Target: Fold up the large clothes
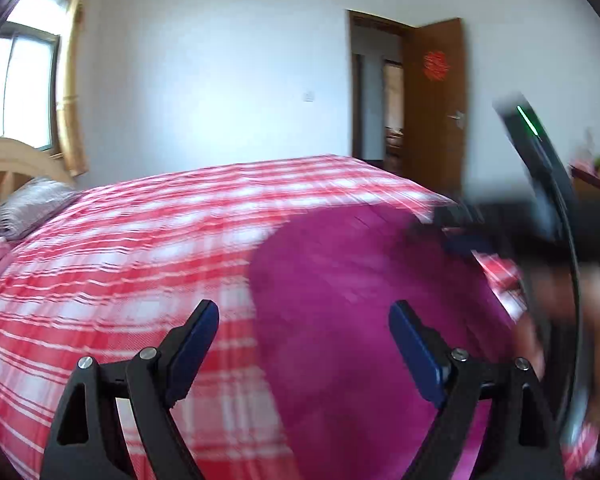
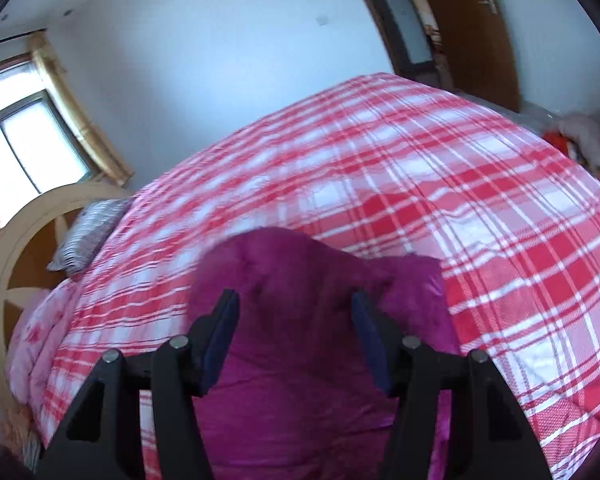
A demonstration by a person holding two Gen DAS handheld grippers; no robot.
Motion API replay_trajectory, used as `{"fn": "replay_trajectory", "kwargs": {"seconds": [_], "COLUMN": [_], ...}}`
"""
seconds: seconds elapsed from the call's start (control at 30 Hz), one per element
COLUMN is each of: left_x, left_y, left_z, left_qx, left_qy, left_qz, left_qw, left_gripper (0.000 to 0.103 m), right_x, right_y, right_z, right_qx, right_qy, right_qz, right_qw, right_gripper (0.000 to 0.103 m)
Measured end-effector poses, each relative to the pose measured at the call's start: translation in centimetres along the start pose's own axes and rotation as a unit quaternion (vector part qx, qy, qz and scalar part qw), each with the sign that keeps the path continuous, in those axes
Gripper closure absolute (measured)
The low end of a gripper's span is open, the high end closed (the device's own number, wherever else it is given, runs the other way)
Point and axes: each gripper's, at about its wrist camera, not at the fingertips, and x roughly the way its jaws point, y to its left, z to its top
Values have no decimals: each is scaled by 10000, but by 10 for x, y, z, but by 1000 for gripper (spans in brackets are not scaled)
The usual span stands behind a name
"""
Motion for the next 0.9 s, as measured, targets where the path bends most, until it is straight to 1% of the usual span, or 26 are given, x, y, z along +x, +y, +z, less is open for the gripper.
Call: {"fn": "replay_trajectory", "kwargs": {"seconds": [0.03, 0.1, 0.13, 0.17, 0.27, 0.3, 0.33, 0.43, 0.5, 0.6, 0.7, 0.9], "left_x": [8, 34, 44, 60, 90, 101, 108, 112, 116, 127, 129, 129], "left_y": [1, -5, -10, -17, -34, -39, -40, -40, -38, -30, -26, -30], "left_z": [7, 20, 20, 21, 11, 4, -2, -9, -10, -13, -16, -20], "left_qx": [-44, -9, 57, 140, 381, 477, 489, 441, 397, 147, 13, 24], "left_qy": [51, 289, 415, 599, 971, 1148, 1238, 1265, 1321, 1481, 1547, 1563], "left_qz": [27, 169, 258, 442, 781, 911, 910, 911, 922, 760, 635, 602], "left_qw": [10000, 9994, 9988, 9971, 9915, 9880, 9869, 9868, 9861, 9859, 9859, 9859], "left_gripper": [15, 15, 15, 15, 15, 15, 15, 14, 9, 6, 5, 5], "right_x": [5, 9, 8, 9, 11, 14, 17, 23, 27, 35, 38, 42], "right_y": [-5, -7, -8, -11, -22, -27, -29, -36, -37, -40, -44, -46], "right_z": [-4, -8, -10, -11, -14, -14, -16, -19, -22, -26, -28, -32], "right_qx": [-78, -268, -320, -345, -297, -266, -239, -180, -226, -221, -154, -150], "right_qy": [33, 14, -5, -15, -62, -43, -15, 53, 74, 136, 166, 196], "right_qz": [-97, -230, -258, -300, -322, -352, -347, -332, -360, -384, -378, -408], "right_qw": [9999, 9994, 9992, 9990, 9990, 9990, 9991, 9993, 9991, 9989, 9990, 9989], "right_gripper": [42, 42, 42, 41, 41, 41, 41, 41, 39, 39, 39, 38]}}
